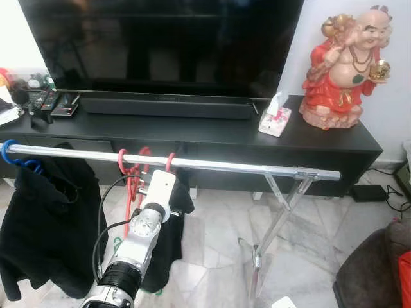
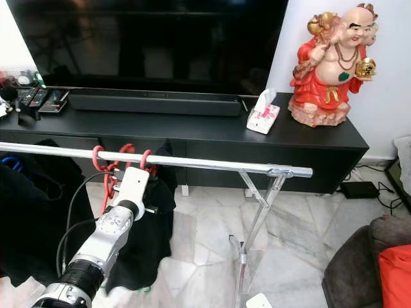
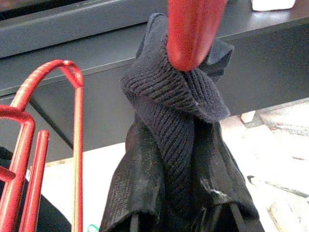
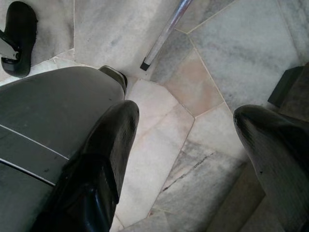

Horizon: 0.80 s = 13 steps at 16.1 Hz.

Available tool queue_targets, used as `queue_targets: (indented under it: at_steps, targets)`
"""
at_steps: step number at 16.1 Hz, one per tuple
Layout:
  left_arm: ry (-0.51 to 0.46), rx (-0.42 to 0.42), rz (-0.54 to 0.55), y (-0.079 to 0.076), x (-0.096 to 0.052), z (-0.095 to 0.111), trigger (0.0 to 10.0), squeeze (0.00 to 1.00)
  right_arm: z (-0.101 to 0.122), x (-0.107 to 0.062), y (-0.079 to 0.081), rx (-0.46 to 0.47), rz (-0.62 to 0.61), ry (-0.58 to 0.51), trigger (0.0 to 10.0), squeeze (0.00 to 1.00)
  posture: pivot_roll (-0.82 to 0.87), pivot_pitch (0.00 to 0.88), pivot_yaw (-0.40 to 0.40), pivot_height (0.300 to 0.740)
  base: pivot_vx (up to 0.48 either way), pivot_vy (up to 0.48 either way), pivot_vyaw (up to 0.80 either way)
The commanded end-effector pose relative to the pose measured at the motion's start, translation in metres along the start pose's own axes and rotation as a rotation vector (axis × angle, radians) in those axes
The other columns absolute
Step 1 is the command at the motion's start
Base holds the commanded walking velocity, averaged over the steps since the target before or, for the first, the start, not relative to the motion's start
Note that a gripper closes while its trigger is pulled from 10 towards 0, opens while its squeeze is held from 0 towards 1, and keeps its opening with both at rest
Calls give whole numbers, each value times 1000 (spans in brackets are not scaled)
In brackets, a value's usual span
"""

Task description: Hang hanger

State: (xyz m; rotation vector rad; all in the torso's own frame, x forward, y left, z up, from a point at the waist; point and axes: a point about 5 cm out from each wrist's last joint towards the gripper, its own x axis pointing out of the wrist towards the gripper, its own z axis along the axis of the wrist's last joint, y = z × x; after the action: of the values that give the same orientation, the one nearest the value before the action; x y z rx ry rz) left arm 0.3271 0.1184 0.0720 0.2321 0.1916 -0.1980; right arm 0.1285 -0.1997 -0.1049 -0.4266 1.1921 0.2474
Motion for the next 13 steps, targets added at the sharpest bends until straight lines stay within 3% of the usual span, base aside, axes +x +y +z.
queue_targets:
  at_steps: [1, 3, 4, 5, 6, 13]
  targets:
    - [76, 39, -43, -8, -7, -19, 10000, 0, -2, 0, 1, -2, 2, 11, 10000, 0, -70, 0, -45, 740, 0, 0, 0]
    - [48, 37, -37, -7, -10, -18, 10000, 0, -2, 0, 1, -2, 1, 10, 10000, 0, -70, 0, -45, 740, 0, 0, 0]
    - [10, 29, -41, -7, -13, -15, 10000, 392, -3, 0, 1, -3, 1, 10, 10000, 0, -69, 0, -43, 740, 0, 0, 0]
    - [-2, 26, -38, -7, -14, -14, 10000, 392, -3, 0, 1, -3, 1, 10, 10000, 0, -69, 0, -43, 740, 0, 0, 0]
    - [-7, 14, -33, -7, -14, -13, 10000, 1000, -3, 0, 1, -3, 1, 10, 10000, 0, -68, 0, -45, 740, 0, 0, 0]
    - [-83, -31, -7, -3, -25, -5, 10000, 1000, -3, 0, 1, -5, 2, 11, 10000, 0, -64, 0, -46, 740, 0, 0, 0]
